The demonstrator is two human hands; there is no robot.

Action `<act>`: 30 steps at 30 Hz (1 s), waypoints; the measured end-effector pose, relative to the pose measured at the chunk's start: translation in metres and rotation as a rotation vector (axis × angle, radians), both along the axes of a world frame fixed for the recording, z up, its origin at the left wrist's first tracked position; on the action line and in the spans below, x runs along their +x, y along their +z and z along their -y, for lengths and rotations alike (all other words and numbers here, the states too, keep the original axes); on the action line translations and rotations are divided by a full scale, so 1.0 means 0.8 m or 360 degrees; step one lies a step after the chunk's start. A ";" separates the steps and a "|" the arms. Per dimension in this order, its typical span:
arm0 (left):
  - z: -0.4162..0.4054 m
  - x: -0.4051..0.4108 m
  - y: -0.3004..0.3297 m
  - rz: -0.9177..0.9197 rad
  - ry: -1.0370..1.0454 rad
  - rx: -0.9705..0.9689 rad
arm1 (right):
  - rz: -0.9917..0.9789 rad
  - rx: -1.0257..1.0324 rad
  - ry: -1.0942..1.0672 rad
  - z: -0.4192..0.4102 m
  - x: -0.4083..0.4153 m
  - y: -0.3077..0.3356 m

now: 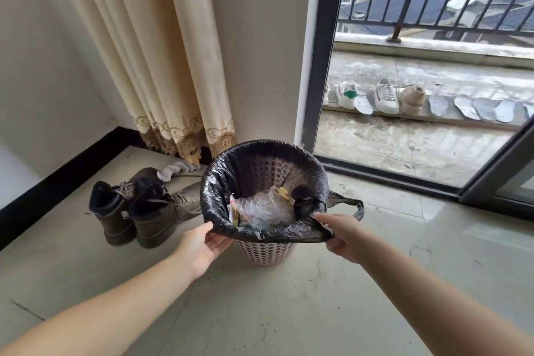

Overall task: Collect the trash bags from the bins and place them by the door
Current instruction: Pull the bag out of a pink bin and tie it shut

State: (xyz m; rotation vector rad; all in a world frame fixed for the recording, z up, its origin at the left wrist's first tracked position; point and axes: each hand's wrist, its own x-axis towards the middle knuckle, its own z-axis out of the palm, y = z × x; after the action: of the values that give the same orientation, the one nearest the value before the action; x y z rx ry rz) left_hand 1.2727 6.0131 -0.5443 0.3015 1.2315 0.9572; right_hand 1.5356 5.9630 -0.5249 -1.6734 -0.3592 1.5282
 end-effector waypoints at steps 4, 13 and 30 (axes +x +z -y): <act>-0.007 0.008 0.005 -0.0256 0.0291 0.0011 | -0.0038 0.0096 -0.0442 -0.002 -0.003 0.004; -0.022 0.006 0.023 -0.0704 0.0270 0.0286 | 0.1043 0.0658 0.0155 0.004 -0.021 0.031; -0.033 0.009 0.057 0.0222 0.0247 0.0070 | 0.0972 0.0798 -0.0146 -0.024 -0.016 0.052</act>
State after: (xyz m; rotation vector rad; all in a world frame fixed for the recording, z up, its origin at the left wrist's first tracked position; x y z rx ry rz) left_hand 1.2800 6.0392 -0.4983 0.1721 1.1191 1.1217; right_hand 1.5225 5.9819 -0.4833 -1.6727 -0.8905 0.7387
